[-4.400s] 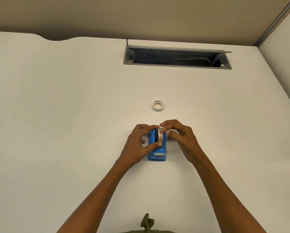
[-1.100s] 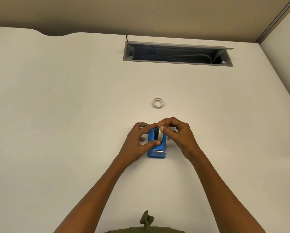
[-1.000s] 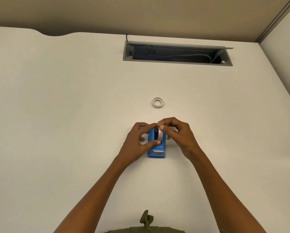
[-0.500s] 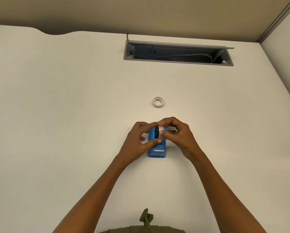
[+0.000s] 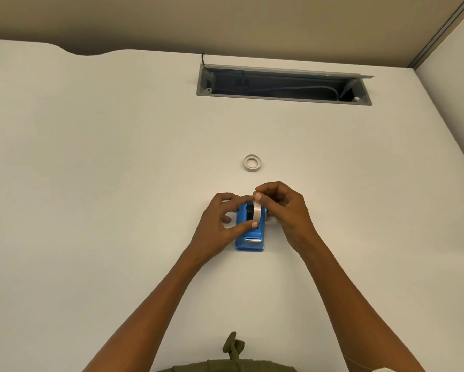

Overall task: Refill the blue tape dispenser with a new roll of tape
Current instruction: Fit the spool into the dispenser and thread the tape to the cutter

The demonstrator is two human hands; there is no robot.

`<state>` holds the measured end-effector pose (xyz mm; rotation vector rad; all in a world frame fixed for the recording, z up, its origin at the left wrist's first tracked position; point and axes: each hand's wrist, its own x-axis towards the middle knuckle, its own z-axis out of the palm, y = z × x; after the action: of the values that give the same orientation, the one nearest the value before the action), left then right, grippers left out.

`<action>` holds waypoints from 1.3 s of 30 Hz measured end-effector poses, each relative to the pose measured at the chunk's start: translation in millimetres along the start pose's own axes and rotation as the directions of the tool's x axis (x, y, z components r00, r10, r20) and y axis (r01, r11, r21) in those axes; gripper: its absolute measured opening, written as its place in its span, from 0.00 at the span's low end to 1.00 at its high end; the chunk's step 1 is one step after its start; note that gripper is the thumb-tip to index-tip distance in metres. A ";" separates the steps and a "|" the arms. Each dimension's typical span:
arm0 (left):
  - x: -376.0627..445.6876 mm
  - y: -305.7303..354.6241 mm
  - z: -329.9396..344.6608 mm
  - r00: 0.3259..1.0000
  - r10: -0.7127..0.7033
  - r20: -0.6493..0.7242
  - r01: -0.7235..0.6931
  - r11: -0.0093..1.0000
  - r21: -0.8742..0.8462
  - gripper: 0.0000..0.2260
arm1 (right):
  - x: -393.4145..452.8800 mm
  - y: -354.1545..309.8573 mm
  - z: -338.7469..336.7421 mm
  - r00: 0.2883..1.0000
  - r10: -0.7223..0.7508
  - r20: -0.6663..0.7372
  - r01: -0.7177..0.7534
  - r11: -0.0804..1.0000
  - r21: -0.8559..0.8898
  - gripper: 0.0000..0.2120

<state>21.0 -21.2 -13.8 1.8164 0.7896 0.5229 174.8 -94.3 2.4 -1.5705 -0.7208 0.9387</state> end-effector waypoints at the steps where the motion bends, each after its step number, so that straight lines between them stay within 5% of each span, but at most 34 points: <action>1: 0.0 0.7 0.3 1.000 -0.005 0.001 0.005 1.000 0.002 0.20 | -0.8 0.3 -0.7 1.000 -0.018 0.004 0.018 1.000 -0.008 0.05; 10: -1.5 3.2 0.2 1.000 -0.001 -0.014 0.001 1.000 -0.010 0.20 | -14.4 3.6 -9.6 0.973 -0.110 0.204 0.132 0.986 -0.101 0.11; 31: -0.5 2.2 -1.5 0.998 -0.054 0.021 0.053 0.998 0.030 0.24 | -3.5 4.3 -1.6 1.000 0.026 0.017 -0.026 1.000 0.011 0.03; 39: 0.1 1.9 -2.0 0.998 -0.060 0.037 0.060 0.998 0.014 0.23 | -1.1 -7.2 -5.7 0.999 0.050 0.016 -0.049 0.994 -0.095 0.05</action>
<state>20.3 -20.3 -11.3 1.8039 0.8212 0.4446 179.4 -96.6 10.1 -1.6711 -0.7510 0.9683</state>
